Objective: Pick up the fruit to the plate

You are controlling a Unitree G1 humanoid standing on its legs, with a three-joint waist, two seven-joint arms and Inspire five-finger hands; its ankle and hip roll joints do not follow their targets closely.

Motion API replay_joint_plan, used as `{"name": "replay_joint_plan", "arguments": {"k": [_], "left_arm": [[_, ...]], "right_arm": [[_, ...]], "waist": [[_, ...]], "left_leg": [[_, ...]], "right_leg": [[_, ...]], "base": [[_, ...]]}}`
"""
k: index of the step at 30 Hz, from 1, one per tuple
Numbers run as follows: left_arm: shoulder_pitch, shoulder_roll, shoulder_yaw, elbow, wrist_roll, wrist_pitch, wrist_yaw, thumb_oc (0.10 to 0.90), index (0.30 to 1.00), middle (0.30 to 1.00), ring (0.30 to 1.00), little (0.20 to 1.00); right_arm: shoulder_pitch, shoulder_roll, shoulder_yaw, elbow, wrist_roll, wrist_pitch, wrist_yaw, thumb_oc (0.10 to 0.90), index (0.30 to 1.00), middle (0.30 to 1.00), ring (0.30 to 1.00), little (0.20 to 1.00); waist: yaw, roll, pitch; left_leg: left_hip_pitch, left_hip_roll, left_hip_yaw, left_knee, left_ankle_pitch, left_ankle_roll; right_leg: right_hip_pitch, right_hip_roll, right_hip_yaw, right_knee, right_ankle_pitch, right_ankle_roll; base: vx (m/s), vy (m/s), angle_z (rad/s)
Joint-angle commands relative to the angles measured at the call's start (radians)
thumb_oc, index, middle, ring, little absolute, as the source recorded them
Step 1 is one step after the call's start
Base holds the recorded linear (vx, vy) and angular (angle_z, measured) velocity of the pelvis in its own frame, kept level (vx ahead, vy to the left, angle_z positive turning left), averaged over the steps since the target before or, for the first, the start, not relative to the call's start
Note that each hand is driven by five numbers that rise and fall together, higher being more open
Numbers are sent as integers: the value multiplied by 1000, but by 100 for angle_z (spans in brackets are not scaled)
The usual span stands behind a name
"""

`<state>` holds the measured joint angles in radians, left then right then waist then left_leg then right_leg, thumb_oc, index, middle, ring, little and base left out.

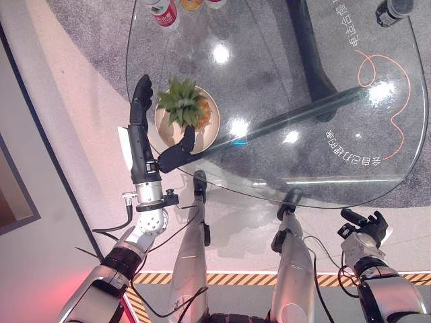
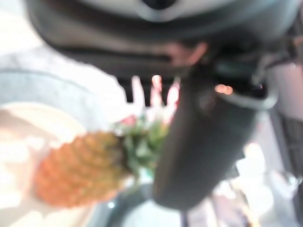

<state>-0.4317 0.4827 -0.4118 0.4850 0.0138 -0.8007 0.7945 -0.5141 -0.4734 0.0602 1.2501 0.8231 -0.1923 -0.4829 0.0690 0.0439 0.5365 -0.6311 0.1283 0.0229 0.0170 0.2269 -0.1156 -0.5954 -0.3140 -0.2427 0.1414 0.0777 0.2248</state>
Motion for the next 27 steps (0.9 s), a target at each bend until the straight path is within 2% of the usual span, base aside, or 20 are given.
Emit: {"name": "replay_joint_plan", "arguments": {"k": [1,9,17,21,23,26,27], "left_arm": [[-42,18,30,-103,4,-68,16,800,900,900,900,900],[-38,25,23,-92,0,-53,6,800,900,900,900,900],[3,23,13,-67,29,7,28,800,900,900,900,900],[25,25,26,-30,-36,29,13,800,900,900,900,900],[39,26,38,0,-49,49,-3,800,900,900,900,900],[82,19,69,68,-153,142,-109,800,900,900,900,900],[89,14,80,89,-186,152,-134,800,900,900,900,900]], "right_arm": [[32,-62,-47,7,-11,-39,-21,800,900,900,900,900],[38,-61,-50,14,-8,-44,-11,800,900,900,900,900],[55,-66,-57,16,-15,-43,-9,800,900,900,900,900],[69,-73,-64,21,-21,-46,5,800,900,900,900,900],[84,-64,-64,19,-21,-48,10,800,900,900,900,900],[125,-49,-67,12,-33,-30,20,800,900,900,900,900],[130,-46,-69,12,-35,-25,23,800,900,900,900,900]], "waist": [[19,9,-17],[20,8,-17],[24,22,-17],[23,31,-17],[24,28,-17],[24,15,-17],[22,12,-17]], "left_leg": [[33,35,-17,10,-83,-18],[31,39,-12,11,-81,-20],[62,40,-4,-5,-78,-21],[97,39,-4,-12,-81,-21],[129,38,1,-16,-82,-22],[246,41,23,-44,-84,-29],[264,42,28,-49,-79,-30]], "right_leg": [[-46,-7,-5,23,81,14],[-47,-9,-11,28,79,14],[-23,-17,-14,32,72,15],[2,-14,-3,39,60,10],[33,-13,-6,41,55,9],[156,-12,-19,18,46,12],[179,-11,-20,7,52,11]], "base": [[0,0,0],[0,0,0],[0,4,0],[-24,22,2],[-16,-6,0],[2,-12,4],[9,2,9]]}}
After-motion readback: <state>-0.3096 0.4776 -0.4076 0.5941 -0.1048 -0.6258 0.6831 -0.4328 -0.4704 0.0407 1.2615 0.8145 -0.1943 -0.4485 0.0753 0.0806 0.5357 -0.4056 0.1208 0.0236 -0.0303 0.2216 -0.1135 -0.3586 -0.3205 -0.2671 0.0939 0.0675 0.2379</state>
